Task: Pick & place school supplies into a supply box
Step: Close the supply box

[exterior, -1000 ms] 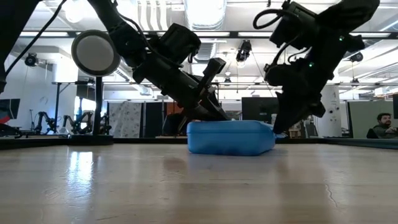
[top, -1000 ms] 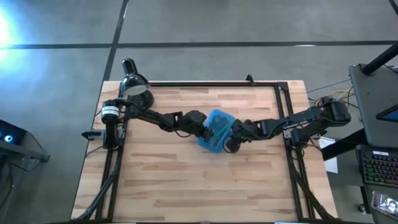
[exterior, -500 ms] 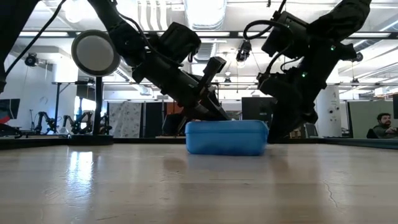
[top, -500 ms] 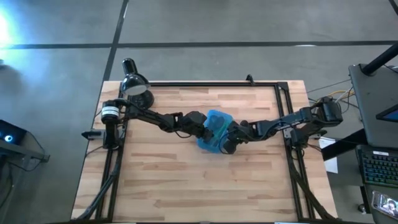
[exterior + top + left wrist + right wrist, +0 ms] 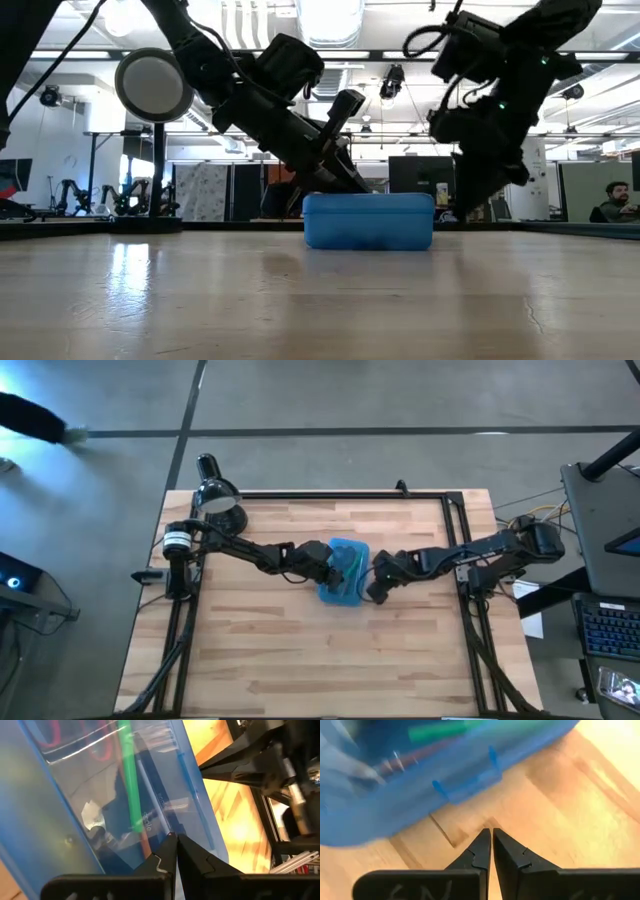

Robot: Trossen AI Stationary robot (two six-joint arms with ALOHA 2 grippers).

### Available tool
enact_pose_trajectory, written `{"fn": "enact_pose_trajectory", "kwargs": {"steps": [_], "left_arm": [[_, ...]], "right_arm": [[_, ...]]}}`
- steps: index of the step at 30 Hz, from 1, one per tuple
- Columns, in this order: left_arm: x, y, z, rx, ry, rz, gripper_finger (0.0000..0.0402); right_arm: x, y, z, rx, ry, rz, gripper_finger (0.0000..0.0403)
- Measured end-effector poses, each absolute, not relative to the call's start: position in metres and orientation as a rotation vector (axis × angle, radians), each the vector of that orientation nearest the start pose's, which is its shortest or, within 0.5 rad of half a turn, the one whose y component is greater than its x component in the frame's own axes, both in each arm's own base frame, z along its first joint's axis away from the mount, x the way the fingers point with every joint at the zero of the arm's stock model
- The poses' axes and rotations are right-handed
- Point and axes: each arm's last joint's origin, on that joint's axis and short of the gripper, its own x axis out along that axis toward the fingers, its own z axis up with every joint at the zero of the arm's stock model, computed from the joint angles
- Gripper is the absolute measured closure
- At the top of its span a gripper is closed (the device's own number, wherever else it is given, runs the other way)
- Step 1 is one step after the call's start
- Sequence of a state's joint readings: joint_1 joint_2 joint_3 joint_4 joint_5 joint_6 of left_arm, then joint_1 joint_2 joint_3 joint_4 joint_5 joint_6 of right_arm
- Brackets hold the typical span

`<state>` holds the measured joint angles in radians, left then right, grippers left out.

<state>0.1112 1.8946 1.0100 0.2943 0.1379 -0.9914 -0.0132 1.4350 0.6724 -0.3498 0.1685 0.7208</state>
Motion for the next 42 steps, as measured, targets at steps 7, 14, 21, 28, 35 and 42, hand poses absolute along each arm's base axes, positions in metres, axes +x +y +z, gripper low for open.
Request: {"fn": "enact_pose_trajectory", "kwargs": {"steps": [7, 14, 21, 28, 35, 42], "left_arm": [[0.384, 0.039, 0.148, -1.059, 0.551, 0.279, 0.0401], [0.383, 0.039, 0.148, -1.067, 0.568, 0.294, 0.0401], [0.382, 0.039, 0.147, -1.076, 0.581, 0.3, 0.0401], [0.382, 0.039, 0.147, -1.084, 0.58, 0.302, 0.0401], [0.382, 0.039, 0.146, -1.092, 0.579, 0.3, 0.0401], [0.386, 0.039, 0.152, -1.088, 0.593, 0.29, 0.0401]], "right_arm": [[0.244, -0.033, 0.151, 0.961, 0.937, -0.649, 0.039], [0.244, -0.034, 0.155, 1.189, 0.836, -0.764, 0.039], [0.249, -0.035, 0.164, 1.24, 0.709, -0.739, 0.039], [0.254, -0.031, 0.157, 1.228, 0.727, -0.729, 0.039], [0.257, -0.032, 0.151, 1.211, 0.734, -0.729, 0.039], [0.262, -0.033, 0.147, 1.199, 0.714, -0.723, 0.039]]}}
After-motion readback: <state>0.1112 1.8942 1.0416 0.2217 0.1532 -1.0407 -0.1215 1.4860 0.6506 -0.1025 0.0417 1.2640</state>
